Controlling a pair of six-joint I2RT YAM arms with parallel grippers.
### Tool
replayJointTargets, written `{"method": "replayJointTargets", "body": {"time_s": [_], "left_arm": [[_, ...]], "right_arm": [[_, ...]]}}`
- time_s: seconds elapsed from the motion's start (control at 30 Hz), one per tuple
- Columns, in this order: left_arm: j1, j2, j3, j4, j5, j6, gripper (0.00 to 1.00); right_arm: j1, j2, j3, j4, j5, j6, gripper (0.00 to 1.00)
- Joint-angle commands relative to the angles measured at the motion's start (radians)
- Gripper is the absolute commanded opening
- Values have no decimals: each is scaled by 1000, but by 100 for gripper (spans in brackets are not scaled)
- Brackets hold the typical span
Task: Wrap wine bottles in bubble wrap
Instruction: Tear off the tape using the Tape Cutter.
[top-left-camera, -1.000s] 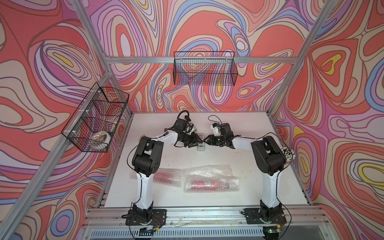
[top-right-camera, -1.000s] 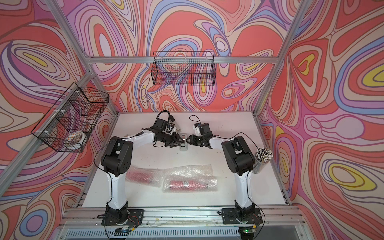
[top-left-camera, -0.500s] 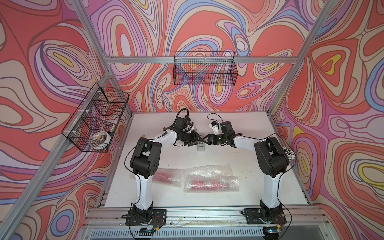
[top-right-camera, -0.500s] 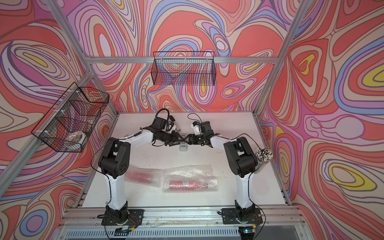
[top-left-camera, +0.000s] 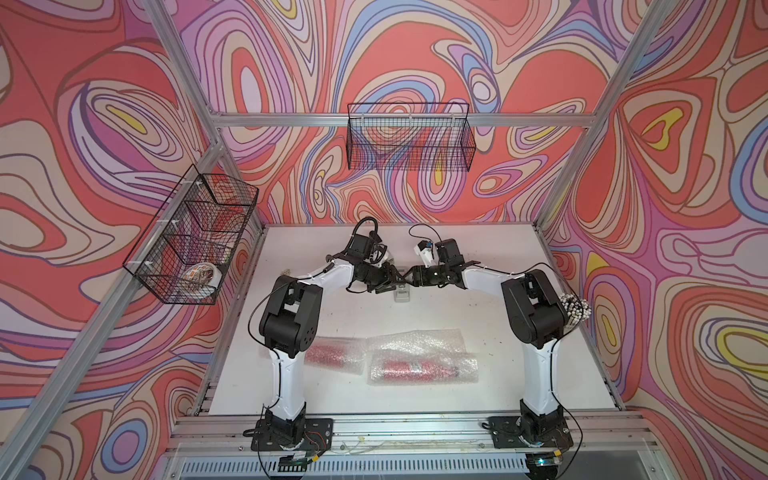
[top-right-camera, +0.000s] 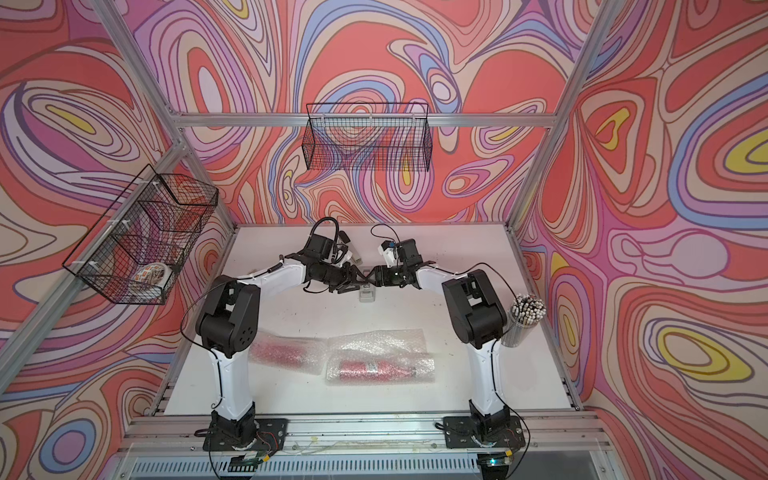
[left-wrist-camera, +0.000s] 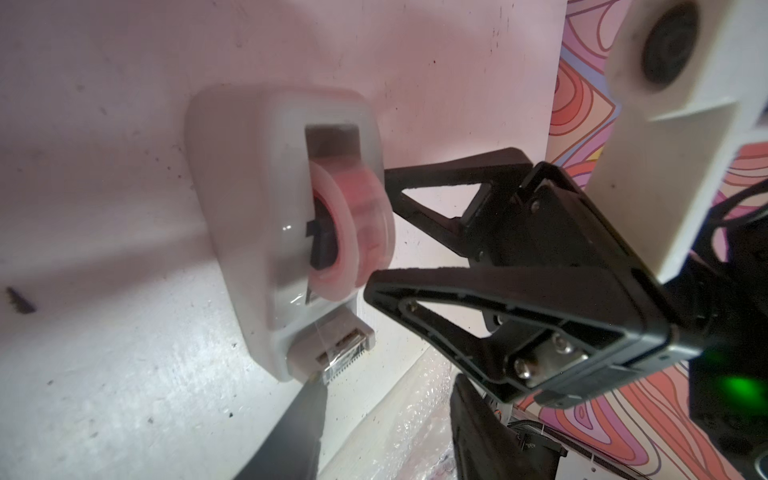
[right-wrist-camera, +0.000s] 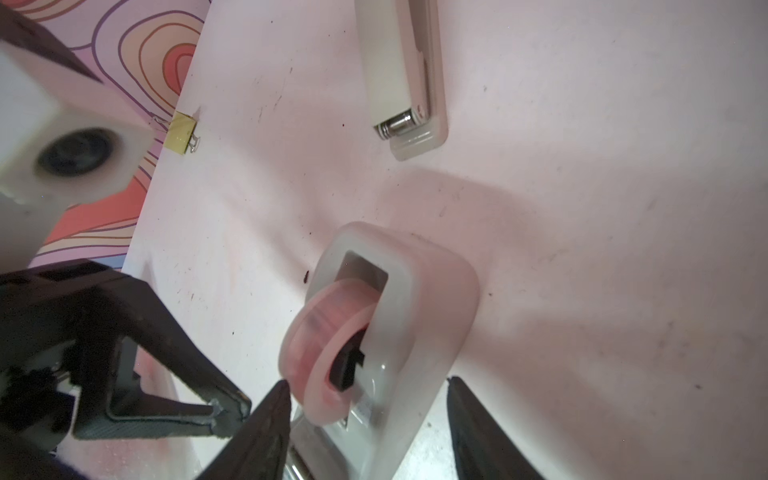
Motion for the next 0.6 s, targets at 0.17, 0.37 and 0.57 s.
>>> {"method": "replayJointTargets", "body": {"time_s": [0.17, 0.37, 0.57], "left_arm": [[9, -25, -3, -19, 28, 16, 49], [9, -14, 0, -15, 34, 16, 48], [8, 1, 0, 12, 47, -5, 47]], "right_arm": [[-4, 56, 39, -39, 63, -2, 60], [-5, 64, 41, -31, 76, 21, 61], [-7, 72, 36, -10, 70, 45, 60]]}}
